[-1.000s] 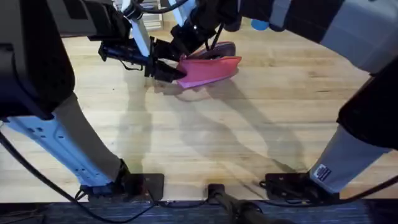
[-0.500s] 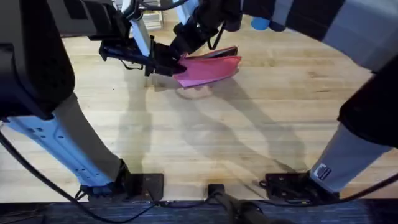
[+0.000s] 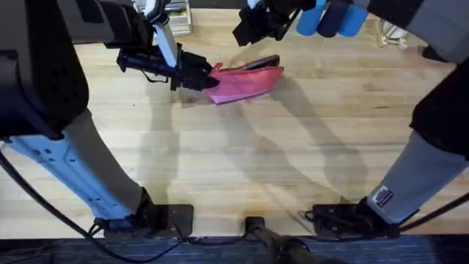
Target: Unzip the bag, pick up the pens from the table one at a time and place them inside, then zip the bag closed.
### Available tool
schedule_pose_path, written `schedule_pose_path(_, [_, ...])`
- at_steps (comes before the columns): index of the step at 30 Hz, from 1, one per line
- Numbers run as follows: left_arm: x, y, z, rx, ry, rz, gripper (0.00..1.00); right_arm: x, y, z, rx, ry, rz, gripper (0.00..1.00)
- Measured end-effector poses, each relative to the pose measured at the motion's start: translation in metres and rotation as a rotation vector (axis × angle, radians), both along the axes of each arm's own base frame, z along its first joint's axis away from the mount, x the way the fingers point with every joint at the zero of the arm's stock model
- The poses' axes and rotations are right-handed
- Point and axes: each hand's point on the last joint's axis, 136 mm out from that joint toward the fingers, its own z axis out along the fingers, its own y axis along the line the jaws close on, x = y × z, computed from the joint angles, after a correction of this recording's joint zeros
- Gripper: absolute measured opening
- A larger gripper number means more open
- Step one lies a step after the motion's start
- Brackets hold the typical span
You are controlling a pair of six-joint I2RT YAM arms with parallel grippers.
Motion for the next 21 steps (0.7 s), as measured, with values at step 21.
schedule_pose_path(21, [0.000,0.000,0.000,0.000,0.000,0.000,0.044,-0.001,0.000,0.011,0.005,-0.025,0.012,0.030])
